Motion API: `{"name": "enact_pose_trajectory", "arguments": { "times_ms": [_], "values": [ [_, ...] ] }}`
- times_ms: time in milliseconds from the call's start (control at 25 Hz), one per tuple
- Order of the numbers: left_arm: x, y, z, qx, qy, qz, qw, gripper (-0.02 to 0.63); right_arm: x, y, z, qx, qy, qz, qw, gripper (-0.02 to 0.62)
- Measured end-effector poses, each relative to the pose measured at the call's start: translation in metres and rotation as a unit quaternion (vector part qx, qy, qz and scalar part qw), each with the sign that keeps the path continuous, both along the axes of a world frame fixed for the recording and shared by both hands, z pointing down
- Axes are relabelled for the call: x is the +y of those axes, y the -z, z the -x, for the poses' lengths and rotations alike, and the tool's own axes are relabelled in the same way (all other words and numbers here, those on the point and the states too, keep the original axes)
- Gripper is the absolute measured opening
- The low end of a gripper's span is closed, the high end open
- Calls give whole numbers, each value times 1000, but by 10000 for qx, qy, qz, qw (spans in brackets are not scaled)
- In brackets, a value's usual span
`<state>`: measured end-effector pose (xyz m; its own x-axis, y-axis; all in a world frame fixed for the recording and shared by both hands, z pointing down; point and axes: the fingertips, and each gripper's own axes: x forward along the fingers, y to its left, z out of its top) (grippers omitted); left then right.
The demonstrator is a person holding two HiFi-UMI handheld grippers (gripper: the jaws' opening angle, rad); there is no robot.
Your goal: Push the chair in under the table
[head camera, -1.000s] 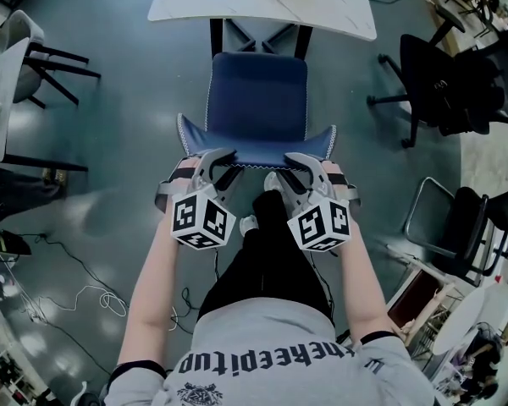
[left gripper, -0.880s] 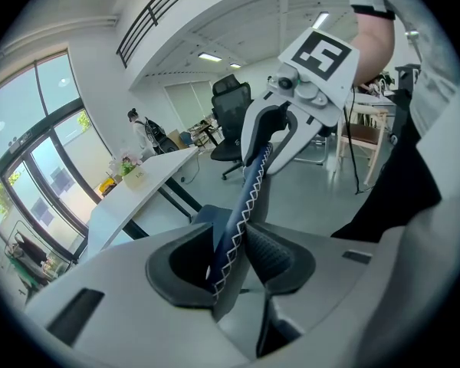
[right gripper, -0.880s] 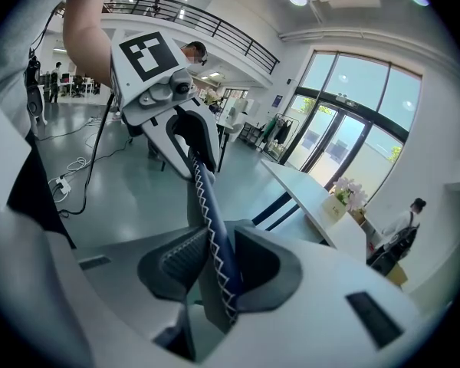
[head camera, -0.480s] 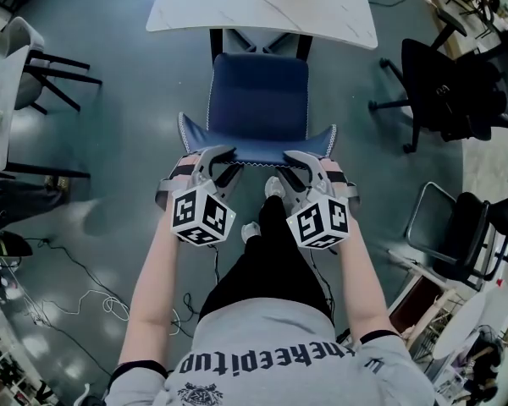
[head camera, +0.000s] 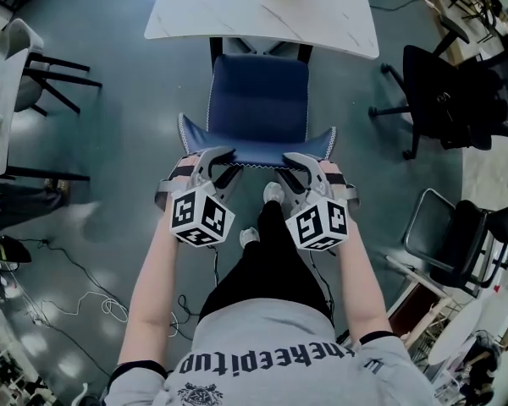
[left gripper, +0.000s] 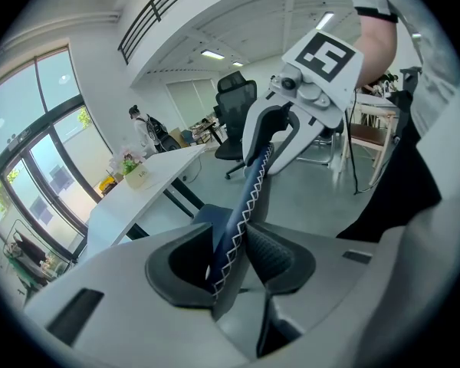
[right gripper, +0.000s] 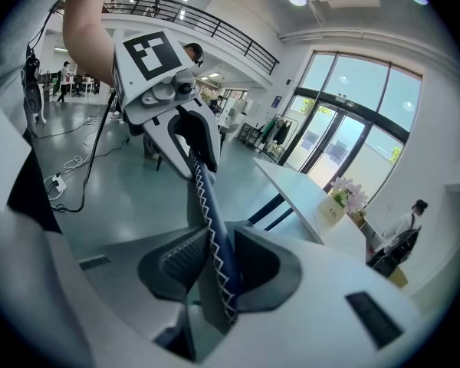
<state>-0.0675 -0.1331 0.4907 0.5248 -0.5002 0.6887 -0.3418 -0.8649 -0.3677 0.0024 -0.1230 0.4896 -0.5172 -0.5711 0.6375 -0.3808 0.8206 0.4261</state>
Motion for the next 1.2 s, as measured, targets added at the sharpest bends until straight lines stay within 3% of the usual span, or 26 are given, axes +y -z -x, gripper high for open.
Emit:
{"name": "enact_pose_trajectory", "arguments": {
  "times_ms": [1200],
  "values": [
    [-22,-2,-11,-26,164,56,9998,147,-21,-1,-11,-25,267,-72,9996,108]
  ]
}}
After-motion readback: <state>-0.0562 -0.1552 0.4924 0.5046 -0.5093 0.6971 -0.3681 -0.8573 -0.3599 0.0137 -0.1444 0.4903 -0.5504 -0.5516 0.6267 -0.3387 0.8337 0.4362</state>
